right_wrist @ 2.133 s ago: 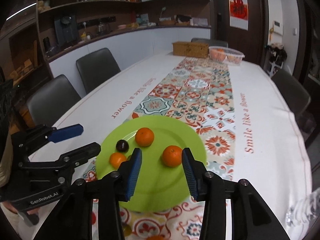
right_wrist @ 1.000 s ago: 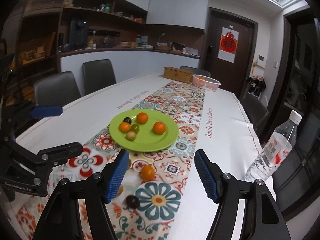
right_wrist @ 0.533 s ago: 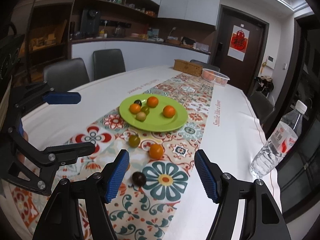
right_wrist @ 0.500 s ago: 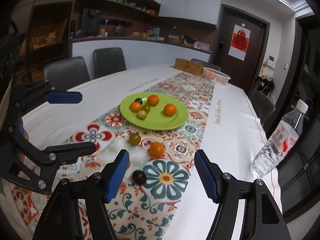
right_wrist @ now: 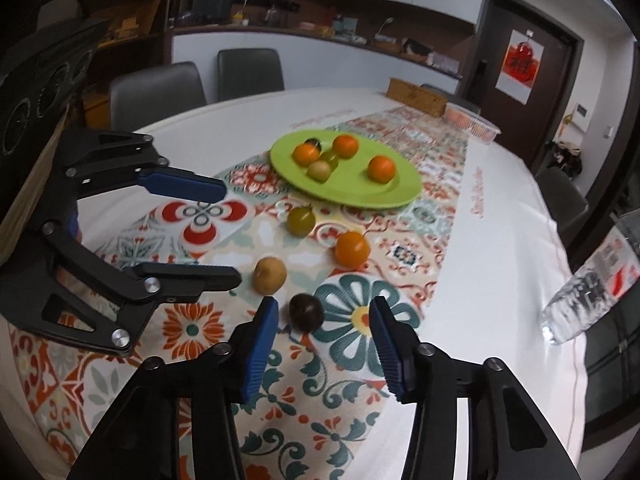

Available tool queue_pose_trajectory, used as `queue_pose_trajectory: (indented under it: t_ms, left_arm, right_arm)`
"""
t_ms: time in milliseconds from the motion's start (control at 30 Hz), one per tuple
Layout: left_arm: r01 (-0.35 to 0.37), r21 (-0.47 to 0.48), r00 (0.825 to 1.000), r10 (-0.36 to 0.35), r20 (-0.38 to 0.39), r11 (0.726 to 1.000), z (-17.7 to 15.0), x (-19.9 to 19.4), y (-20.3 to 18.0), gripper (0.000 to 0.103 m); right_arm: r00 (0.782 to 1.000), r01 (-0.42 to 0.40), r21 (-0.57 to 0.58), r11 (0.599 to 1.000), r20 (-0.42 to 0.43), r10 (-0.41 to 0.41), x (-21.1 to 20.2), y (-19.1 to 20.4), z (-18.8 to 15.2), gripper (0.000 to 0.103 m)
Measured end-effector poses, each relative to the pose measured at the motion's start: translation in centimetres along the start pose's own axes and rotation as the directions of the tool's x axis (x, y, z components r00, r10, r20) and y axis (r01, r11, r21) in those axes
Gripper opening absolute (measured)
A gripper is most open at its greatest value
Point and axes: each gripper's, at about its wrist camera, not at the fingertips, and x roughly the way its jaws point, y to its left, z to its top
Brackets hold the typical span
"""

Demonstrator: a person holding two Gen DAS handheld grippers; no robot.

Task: Organize fruits
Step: 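Reach the left tool to the tan round fruit while the right tool reaches the dark plum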

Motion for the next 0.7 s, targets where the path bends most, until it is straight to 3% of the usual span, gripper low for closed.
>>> queue_pose_trajectory:
  t_ms: [133, 700]
  left_arm:
    - [0.024, -0.013, 0.999, -0.025, -0.029, 1.0, -0.3, 1.4, 0.3, 0.045]
    - [0.067, -0.06, 0.992, -0.073, -0.104, 0.996, -0.2, 4.2, 1.1, 0.04]
  right_arm:
    - [0.999, -0.027, 0.01, 1.0, -0.035, 0.028, 1.2, -0.1, -0.2, 0.043]
    - [0.991, -0.085, 0.067, 0.994, -0.095, 0.091, 4.0, -0.3, -0.8, 0.034]
